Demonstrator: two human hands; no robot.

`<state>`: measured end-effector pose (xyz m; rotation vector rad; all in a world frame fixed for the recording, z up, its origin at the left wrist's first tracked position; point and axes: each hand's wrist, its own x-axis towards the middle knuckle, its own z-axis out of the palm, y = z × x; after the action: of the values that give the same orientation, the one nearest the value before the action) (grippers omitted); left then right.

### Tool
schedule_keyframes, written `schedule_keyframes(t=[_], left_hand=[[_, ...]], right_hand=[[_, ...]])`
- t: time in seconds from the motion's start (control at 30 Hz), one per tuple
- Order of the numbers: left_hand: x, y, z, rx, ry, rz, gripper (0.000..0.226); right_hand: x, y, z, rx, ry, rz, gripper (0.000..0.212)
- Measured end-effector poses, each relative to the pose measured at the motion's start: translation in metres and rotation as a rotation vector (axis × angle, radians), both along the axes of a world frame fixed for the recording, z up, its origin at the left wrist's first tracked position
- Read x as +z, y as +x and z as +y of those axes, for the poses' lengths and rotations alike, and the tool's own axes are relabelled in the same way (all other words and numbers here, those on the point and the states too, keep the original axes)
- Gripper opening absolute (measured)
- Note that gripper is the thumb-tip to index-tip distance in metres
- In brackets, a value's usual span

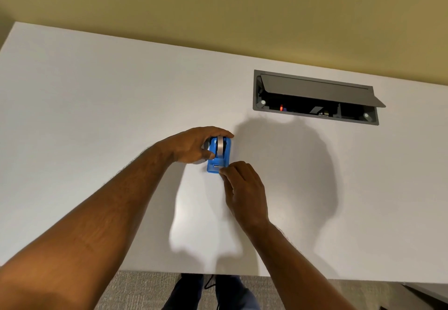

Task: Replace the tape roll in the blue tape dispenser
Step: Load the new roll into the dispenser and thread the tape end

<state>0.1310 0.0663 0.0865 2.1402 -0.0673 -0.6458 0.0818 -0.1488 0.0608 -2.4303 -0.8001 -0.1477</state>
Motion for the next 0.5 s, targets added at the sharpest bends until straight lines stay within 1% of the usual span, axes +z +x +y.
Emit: schedule_keyframes(t=[0.5], left_hand=[[0.004, -0.001, 0.0, 0.004, -0.012, 0.017, 0.064]], right_hand=[[-0.012, -0.017, 0.0, -0.02, -0.022, 0.025, 0.01]])
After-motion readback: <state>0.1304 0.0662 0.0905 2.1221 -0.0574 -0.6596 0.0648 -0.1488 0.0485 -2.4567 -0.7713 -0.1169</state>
